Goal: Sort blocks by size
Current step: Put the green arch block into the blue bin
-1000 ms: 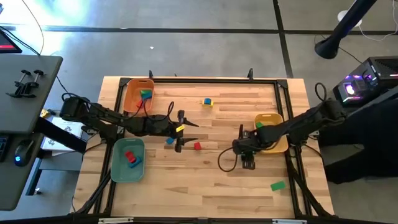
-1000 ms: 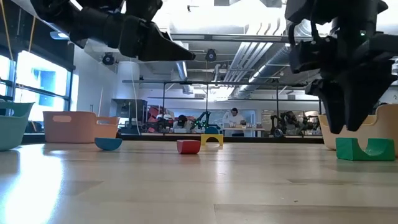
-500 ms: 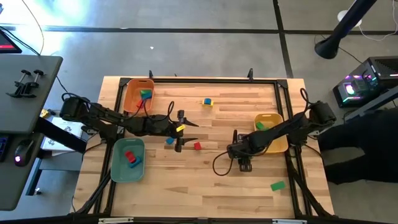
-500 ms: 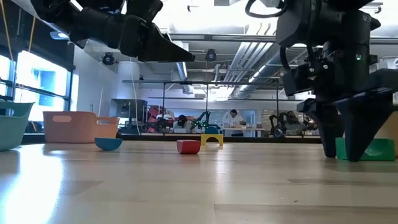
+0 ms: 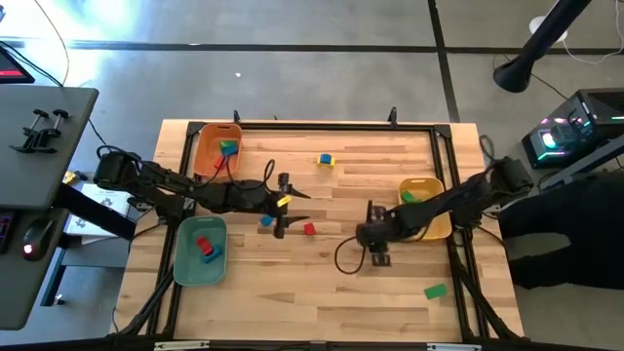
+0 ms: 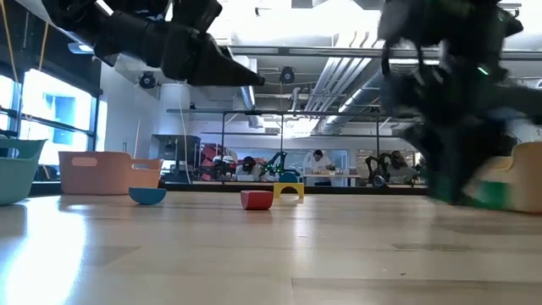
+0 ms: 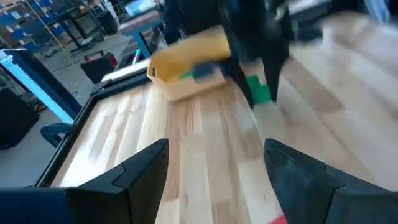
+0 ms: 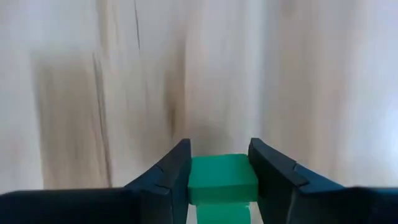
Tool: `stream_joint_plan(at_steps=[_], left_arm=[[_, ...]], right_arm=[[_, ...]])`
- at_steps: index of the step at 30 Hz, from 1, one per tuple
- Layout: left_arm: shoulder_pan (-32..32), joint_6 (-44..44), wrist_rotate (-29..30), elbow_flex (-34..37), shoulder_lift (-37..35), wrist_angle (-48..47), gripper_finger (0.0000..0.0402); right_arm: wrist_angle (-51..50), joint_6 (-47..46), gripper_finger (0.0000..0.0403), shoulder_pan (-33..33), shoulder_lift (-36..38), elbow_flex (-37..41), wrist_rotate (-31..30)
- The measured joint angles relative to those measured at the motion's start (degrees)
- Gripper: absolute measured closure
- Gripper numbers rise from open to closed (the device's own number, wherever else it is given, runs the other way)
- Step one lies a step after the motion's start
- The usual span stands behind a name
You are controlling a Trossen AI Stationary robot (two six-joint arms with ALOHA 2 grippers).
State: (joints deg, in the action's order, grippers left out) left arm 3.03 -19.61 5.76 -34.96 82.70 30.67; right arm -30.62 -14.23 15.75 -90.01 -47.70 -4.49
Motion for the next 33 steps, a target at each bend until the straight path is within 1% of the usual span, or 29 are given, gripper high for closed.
stream_joint_plan(at_steps=[2,4,6,9,11,13,14,16,19,21,26,28,33], left_arm=[[0.22,-2.09,0.13,0.00,0.00,-1.94,0.0151],[0.50,-3.87,0.16,0.00,0.02,-3.39,0.0151],[0.96,-6.06,0.52,0.00,0.02,-3.71,0.0151],[1.65,-8.27,1.54,0.00,0.02,-3.36,0.0151],[1.69,-7.20,1.67,0.00,0.02,-1.84,0.0151],[1.60,-3.86,1.07,0.00,0.02,0.87,0.0151],[1.34,-2.65,-0.03,0.00,0.02,2.07,0.0151],[0.99,-1.08,-1.81,0.00,0.07,4.92,0.0151],[0.40,0.80,-2.26,0.00,1.99,12.53,0.0151],[0.03,1.51,-2.50,0.00,4.62,18.49,0.0151],[-0.39,4.01,-2.56,-0.56,12.42,33.42,0.0151],[-0.50,6.10,-3.46,-1.66,14.85,36.26,0.0151],[-1.21,10.99,-7.89,-6.55,19.51,36.40,0.0151]], right_arm=[[5.80,2.46,0.0275,-0.93,2.43,0.20,-4.78],[15.79,5.54,0.0275,-2.37,4.32,2.01,-7.88],[29.92,9.29,0.0275,-3.90,6.09,5.29,-9.18],[55.68,15.31,0.0275,-5.92,6.96,11.25,-9.28],[70.39,19.44,0.0275,-6.75,6.65,14.90,-10.03],[83.42,23.22,0.0275,-7.15,6.42,17.51,-12.64],[88.24,24.83,0.0275,-7.29,6.42,18.42,-13.57],[94.99,27.03,0.0275,-7.48,6.40,19.54,-13.51],[99.83,28.30,0.0275,-7.06,6.40,19.69,-9.81],[100.17,28.39,0.0275,-6.56,6.39,19.03,-7.68],[99.59,29.87,0.0275,-5.12,6.37,17.68,-6.93],[99.17,30.19,0.0275,-4.72,6.37,17.55,-6.71],[98.33,30.13,0.0275,-4.81,6.37,17.48,-6.38]])
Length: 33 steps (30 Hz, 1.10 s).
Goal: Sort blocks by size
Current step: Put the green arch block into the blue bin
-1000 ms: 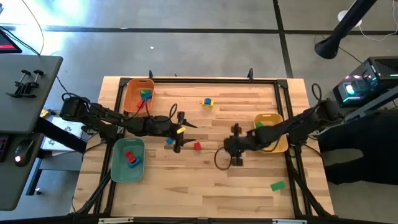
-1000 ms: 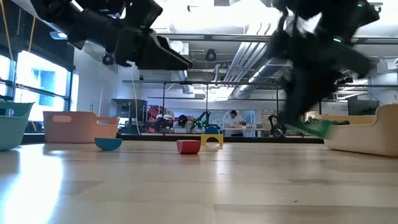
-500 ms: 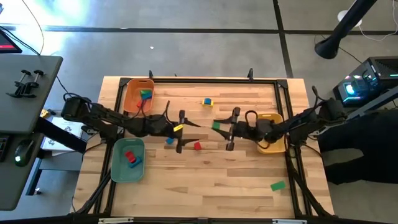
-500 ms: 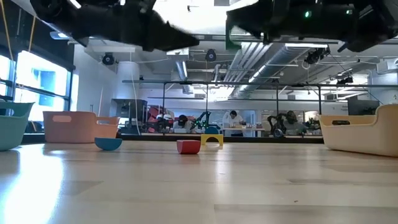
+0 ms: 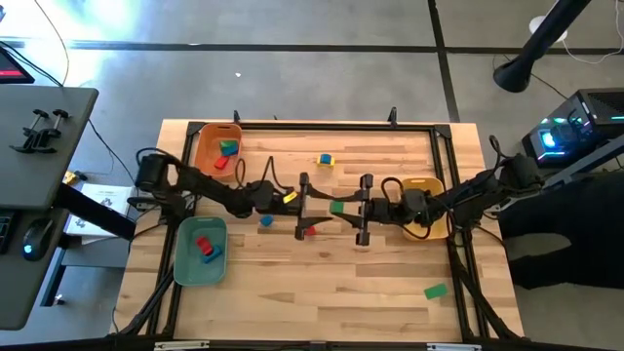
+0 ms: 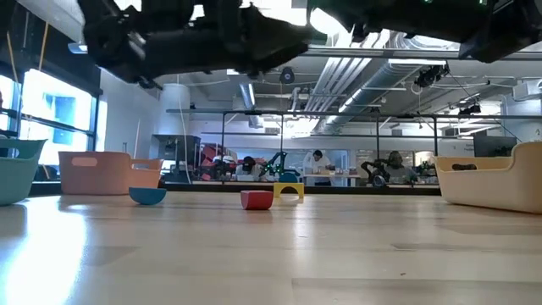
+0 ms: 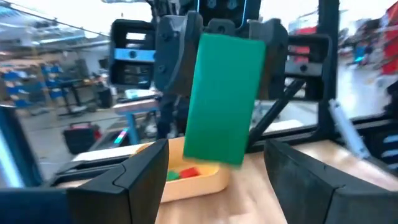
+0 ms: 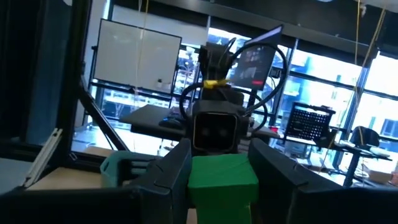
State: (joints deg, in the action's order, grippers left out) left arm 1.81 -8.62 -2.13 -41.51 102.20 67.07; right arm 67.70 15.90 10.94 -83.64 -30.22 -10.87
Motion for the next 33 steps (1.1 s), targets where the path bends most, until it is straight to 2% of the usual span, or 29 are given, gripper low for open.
stream_joint_plan(at_steps=[5,11,15,22,28,31,33], left_arm=[[-0.42,3.91,-2.91,-3.60,2.54,-1.16,0.0151],[-0.42,3.95,-3.15,-4.97,2.37,-6.24,0.0163],[-0.40,4.06,-3.15,-5.01,2.26,-7.83,0.0200],[-0.42,3.64,-2.91,-4.98,2.26,-7.56,0.0287],[-0.31,3.36,-3.37,-4.99,2.22,-7.42,0.0293],[-0.23,2.13,-3.01,-4.99,2.22,-9.03,0.0293],[-0.18,1.20,-0.65,-4.99,1.88,-12.66,0.0294]], right_arm=[[-1.42,-0.37,0.0275,-0.04,-0.01,-0.02,0.20],[-2.84,-0.44,0.0275,-0.04,-0.01,-0.04,0.16],[-3.32,-0.45,0.0275,-0.04,-0.02,-0.04,0.17],[-4.20,-2.23,0.0273,-0.05,0.03,-0.07,-0.13],[-6.74,-4.78,0.0215,-0.44,-0.04,-0.09,0.17],[-6.77,-5.42,0.0198,-0.43,0.10,-0.09,0.15],[-6.99,-5.38,0.0193,-0.11,1.14,-0.09,0.14]])
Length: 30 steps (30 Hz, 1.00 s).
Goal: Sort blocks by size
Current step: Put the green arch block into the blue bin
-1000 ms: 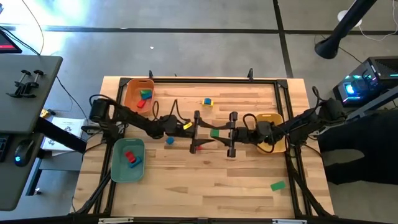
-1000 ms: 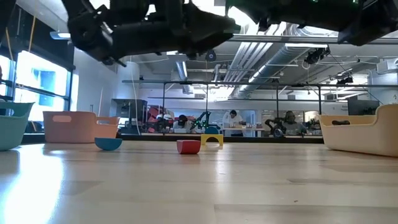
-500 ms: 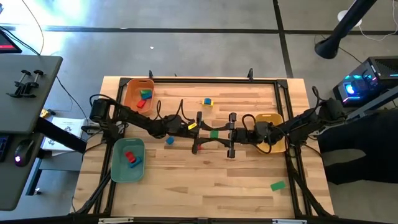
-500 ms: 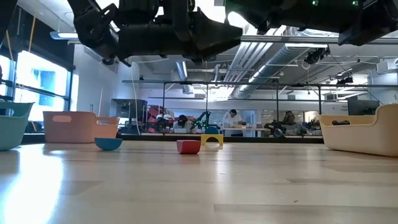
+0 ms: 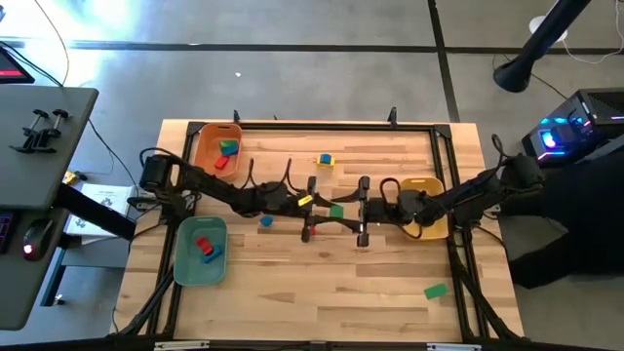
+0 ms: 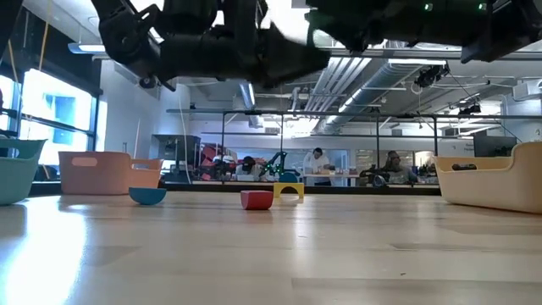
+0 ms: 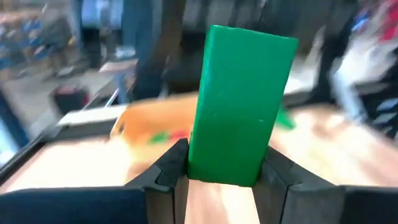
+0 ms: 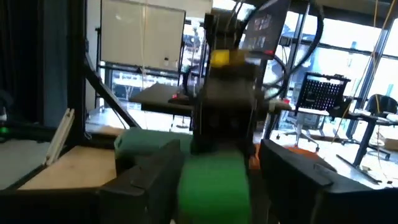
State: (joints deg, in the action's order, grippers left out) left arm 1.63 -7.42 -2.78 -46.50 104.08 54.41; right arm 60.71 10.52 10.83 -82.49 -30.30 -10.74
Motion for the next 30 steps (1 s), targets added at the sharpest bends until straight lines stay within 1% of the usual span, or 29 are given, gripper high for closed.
stream_joint_plan(at_steps=[2,4,7,9,12,14,15,17,18,21,23,25,27,30], left_arm=[[0.45,-1.15,4.40,0.00,-1.01,-5.27,0.0294],[1.26,-3.26,10.35,-0.01,-2.71,-11.80,0.0294],[3.43,-5.82,20.45,0.00,-6.33,-25.10,0.0294],[5.17,-5.90,27.52,0.00,-9.65,-35.98,0.0294],[7.85,-0.25,37.02,0.00,-15.83,-52.40,0.0294],[10.17,7.11,41.00,0.00,-20.57,-64.77,0.0294],[11.54,11.78,41.92,0.00,-23.13,-70.85,0.0294],[15.24,22.06,41.18,0.00,-28.53,-83.78,0.0294],[17.34,28.32,39.41,-0.18,-31.07,-90.20,0.0294],[24.09,49.80,31.61,-2.07,-36.24,-108.43,0.0294],[29.19,64.40,25.97,-3.54,-37.55,-116.69,0.0294],[34.02,77.20,18.86,-4.02,-37.66,-122.36,0.0294],[38.25,87.75,11.81,-3.89,-37.23,-126.29,0.0294],[43.28,99.17,4.49,-3.15,-36.31,-128.69,0.0294]], right_arm=[[0.96,0.48,0.0190,0.47,2.32,0.00,0.01],[1.10,1.78,0.0189,1.30,4.97,0.00,-0.27],[-0.35,4.66,0.0189,2.84,8.51,0.00,-0.77],[-1.55,6.04,0.0188,3.63,10.26,0.00,-0.79],[-4.65,6.35,0.0187,4.27,10.99,0.00,-0.80],[-6.61,6.15,0.0187,4.33,10.98,0.00,-0.84],[-7.48,6.06,0.0187,4.33,10.99,0.00,-0.88],[-9.56,6.06,0.0187,4.33,10.99,0.00,-0.99],[-10.27,6.08,0.0187,4.33,10.97,0.00,-0.99],[-10.49,6.65,0.0187,4.33,10.99,0.02,-0.99],[-10.45,7.75,0.0187,4.33,10.99,0.02,-0.97],[-10.29,8.89,0.0187,4.33,10.99,0.02,-0.97],[-10.32,9.49,0.0187,4.33,10.99,0.02,-0.97],[-10.32,9.49,0.0187,4.33,10.99,0.02,-0.97]])
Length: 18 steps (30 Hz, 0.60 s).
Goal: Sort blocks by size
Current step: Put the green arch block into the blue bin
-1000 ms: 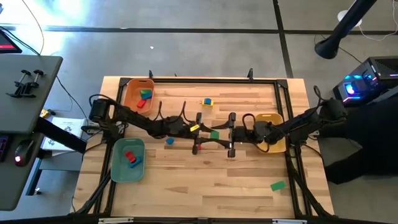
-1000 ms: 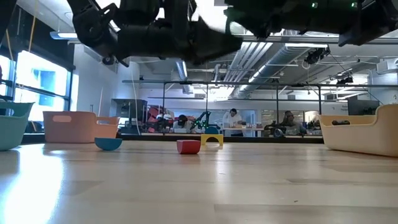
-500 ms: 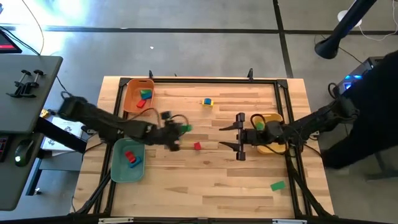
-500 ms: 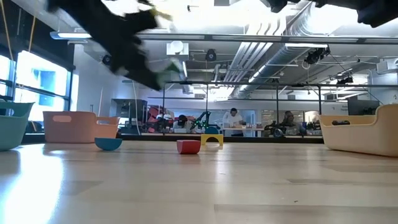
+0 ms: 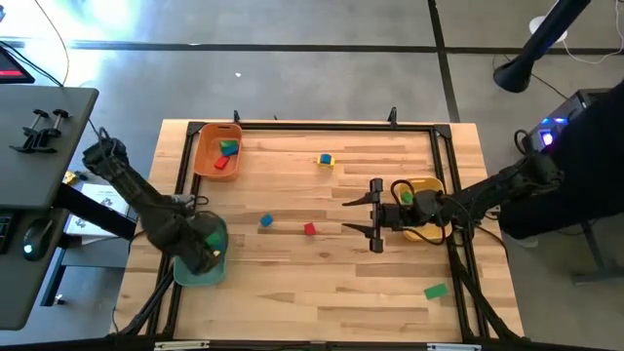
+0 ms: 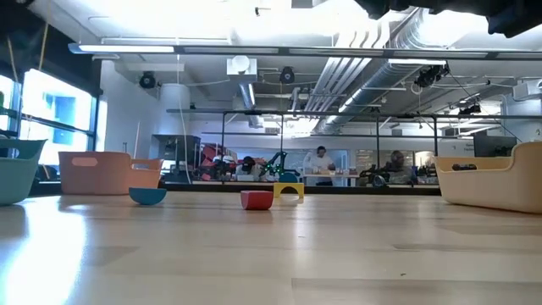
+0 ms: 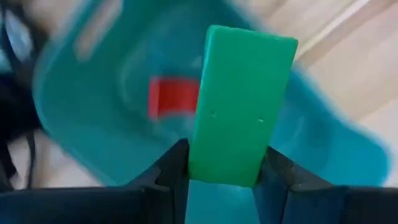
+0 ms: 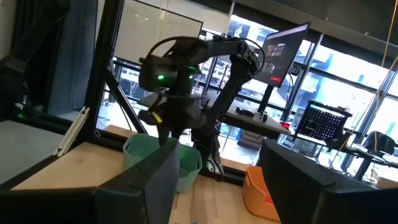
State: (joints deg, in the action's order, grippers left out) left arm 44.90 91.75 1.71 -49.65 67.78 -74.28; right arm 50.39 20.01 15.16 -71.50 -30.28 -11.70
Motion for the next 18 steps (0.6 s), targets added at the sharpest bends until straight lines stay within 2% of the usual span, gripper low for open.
stream_joint_plan(at_steps=[3,5,11,18], left_arm=[[3.18,5.62,-3.23,2.01,0.19,1.10,0.0293],[3.83,6.23,-3.43,3.83,0.19,2.41,0.0293],[2.91,5.74,-9.13,8.29,0.19,4.92,0.0288],[1.01,3.58,-9.68,8.73,-0.33,4.60,0.0240]], right_arm=[[-0.13,0.03,0.0187,0.00,0.00,0.00,0.02],[-0.07,0.72,0.0187,-0.04,0.00,0.00,0.02],[-0.01,1.05,0.0187,-0.07,0.00,0.00,0.06],[-0.05,0.55,0.0187,-0.07,0.00,0.00,0.14]])
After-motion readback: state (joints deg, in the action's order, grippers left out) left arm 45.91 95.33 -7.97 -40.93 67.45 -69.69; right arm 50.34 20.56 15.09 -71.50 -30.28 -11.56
